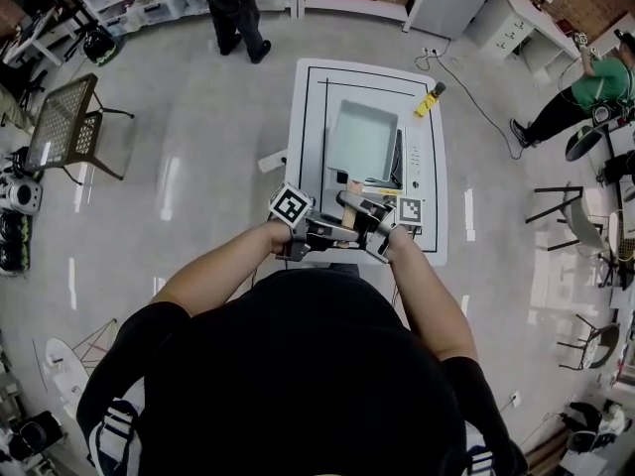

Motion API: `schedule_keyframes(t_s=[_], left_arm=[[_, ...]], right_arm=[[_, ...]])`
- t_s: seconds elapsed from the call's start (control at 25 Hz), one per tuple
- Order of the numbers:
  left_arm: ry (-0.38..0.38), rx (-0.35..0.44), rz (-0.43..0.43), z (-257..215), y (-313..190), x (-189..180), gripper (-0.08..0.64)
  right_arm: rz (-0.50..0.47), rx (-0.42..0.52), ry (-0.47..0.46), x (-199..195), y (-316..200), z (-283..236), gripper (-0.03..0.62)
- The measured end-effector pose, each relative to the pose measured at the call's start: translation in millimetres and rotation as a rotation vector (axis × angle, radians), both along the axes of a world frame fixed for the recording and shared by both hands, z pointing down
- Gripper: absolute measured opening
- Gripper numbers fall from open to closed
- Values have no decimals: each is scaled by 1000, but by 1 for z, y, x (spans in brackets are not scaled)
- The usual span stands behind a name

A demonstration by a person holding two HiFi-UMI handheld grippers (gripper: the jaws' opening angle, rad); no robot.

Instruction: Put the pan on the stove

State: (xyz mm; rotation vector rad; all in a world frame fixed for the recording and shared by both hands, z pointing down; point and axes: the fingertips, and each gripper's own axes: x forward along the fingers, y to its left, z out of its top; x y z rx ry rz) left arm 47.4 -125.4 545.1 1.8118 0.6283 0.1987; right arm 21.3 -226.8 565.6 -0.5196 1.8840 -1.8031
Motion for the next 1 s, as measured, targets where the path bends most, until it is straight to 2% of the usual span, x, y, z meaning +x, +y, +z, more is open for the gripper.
schedule_keyframes(t_s=[0.16,0.48,0.84,1.0], left_arm=[[-8,-32,-11,3,-1,1,155],[-23,-13,-16,9,-4,2,154],[-47,-39,-32,13,-16,36,155],[-34,20,-41,20,-22,45,155]], right_arm=[[-8,0,0,1,-2,3,137],[-10,0,1,1,-5,10,137],[-26,-15,-1,33,-17,16,138],[-29,-29,-17,39,-19,20,138]])
